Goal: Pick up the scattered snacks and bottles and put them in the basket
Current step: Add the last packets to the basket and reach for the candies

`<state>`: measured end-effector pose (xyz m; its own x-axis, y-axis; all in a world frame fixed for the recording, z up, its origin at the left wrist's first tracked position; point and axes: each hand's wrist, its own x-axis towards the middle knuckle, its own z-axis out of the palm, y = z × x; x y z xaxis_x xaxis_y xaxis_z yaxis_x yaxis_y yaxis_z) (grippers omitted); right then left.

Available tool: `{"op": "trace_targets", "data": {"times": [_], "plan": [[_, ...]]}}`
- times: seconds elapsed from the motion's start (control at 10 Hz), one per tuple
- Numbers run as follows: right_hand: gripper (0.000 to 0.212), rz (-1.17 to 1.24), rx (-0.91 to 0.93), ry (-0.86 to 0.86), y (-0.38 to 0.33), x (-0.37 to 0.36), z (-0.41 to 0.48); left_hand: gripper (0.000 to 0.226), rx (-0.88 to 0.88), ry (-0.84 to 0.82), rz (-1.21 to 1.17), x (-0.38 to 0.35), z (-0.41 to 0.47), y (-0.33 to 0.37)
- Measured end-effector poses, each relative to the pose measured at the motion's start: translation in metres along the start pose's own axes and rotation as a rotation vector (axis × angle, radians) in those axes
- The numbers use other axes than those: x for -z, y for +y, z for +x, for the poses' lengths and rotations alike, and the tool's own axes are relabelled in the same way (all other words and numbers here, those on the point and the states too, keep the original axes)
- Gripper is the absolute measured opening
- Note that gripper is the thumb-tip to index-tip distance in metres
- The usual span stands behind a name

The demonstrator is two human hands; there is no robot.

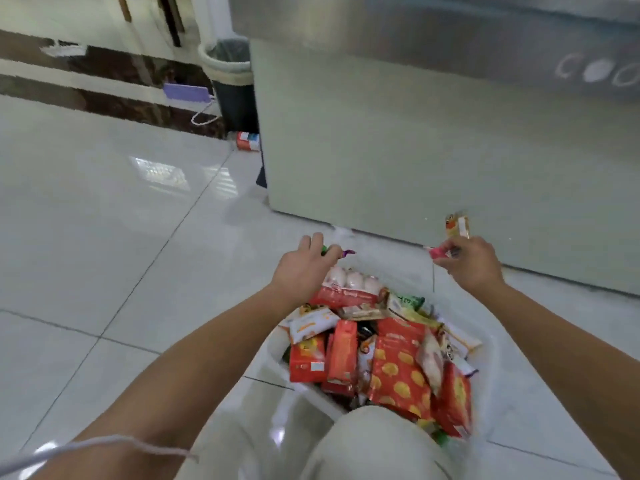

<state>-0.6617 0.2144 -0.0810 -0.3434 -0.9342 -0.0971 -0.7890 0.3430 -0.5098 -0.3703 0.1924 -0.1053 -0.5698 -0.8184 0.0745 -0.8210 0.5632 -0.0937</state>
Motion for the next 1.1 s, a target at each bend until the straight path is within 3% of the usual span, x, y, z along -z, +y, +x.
{"op": "trace_targets", "data": {"times": [0.2,0.3,0.4,0.5,0.6,0.7,0.8,0.9,1.0,1.1], "plan": [[0.026,0.017,-0.334,0.088,0.120,0.016,-0.097,0.047,-0.137,-0.083,-0.096,-0.014,0.024,0.104],[0.025,0.011,-0.409,0.005,0.146,-0.015,-0.138,0.054,-0.052,-0.208,-0.122,-0.029,0.016,0.134],[0.007,-0.058,-0.402,-0.102,0.151,-0.049,-0.166,0.060,0.015,-0.297,-0.106,-0.044,0.007,0.142],[0.018,-0.103,-0.364,-0.220,0.148,-0.076,-0.176,0.057,0.053,-0.386,-0.078,-0.056,-0.002,0.136],[0.019,-0.091,-0.348,-0.265,0.141,-0.087,-0.170,0.067,-0.037,-0.416,-0.029,-0.067,-0.009,0.126],[0.010,-0.055,-0.344,-0.267,0.139,-0.085,-0.157,0.058,-0.072,-0.401,-0.027,-0.070,-0.009,0.121],[0.038,0.002,-0.310,-0.329,0.145,-0.082,-0.143,0.057,-0.088,-0.408,-0.074,-0.070,-0.006,0.115],[0.066,-0.130,-0.260,-0.435,0.148,-0.079,-0.132,0.060,-0.135,-0.407,-0.071,-0.059,-0.003,0.104],[0.063,-0.438,-0.180,-0.533,0.136,-0.061,-0.131,0.063,-0.201,-0.398,0.032,-0.027,-0.001,0.089],[0.064,-0.574,-0.181,-0.568,0.111,-0.019,-0.138,0.060,-0.238,-0.183,0.071,0.017,0.005,0.064]]}}
